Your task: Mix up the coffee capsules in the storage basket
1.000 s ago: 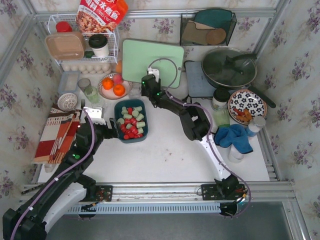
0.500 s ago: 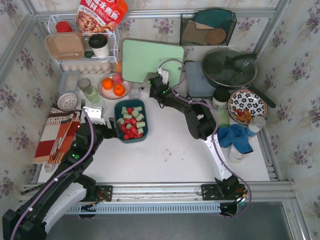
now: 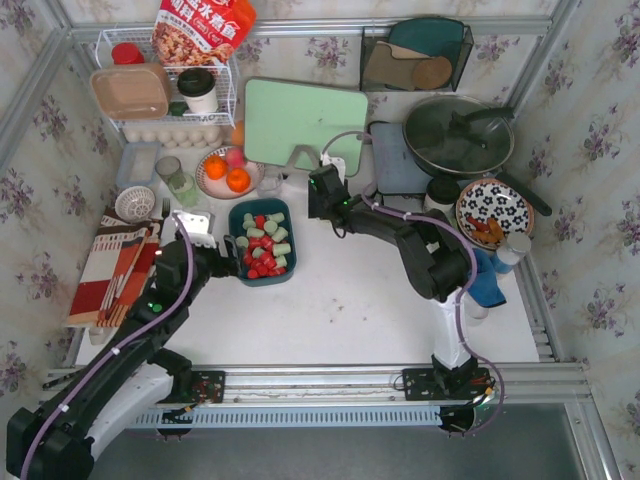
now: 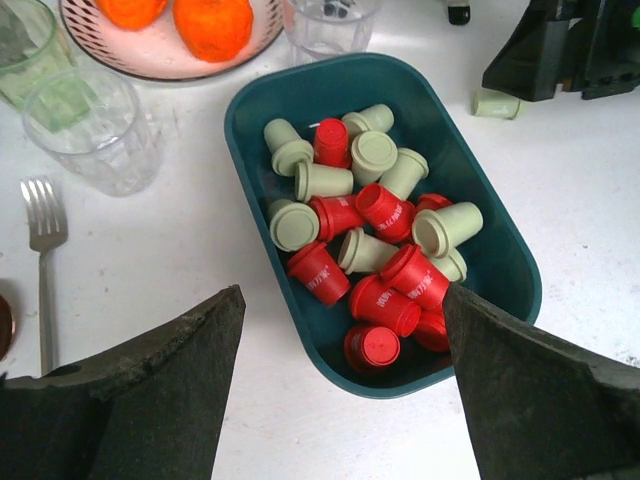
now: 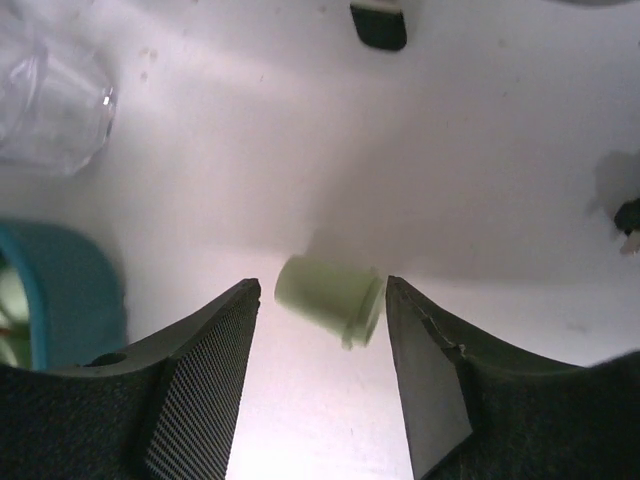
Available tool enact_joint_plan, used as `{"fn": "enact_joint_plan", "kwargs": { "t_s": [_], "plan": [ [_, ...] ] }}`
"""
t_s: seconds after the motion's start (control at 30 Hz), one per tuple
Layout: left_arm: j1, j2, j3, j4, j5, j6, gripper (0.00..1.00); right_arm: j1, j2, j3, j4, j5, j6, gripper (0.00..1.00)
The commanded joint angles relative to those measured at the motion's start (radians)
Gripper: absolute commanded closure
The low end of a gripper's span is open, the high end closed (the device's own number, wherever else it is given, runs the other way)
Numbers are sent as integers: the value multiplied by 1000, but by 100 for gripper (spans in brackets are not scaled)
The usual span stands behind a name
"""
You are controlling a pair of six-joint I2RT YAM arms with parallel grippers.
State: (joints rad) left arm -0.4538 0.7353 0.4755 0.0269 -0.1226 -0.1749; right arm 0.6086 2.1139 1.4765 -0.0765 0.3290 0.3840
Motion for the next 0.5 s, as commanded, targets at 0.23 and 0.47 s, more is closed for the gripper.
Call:
{"fn": "enact_joint_plan", "kwargs": {
  "t_s": [0.23,0.47],
  "plan": [
    [0,62,12,63,45,55,17,19,-183,-202,154,-26,-115,35],
    [0,81,9,68,38,66,17,12,15,-11,61,40,-230,30]
  ]
}}
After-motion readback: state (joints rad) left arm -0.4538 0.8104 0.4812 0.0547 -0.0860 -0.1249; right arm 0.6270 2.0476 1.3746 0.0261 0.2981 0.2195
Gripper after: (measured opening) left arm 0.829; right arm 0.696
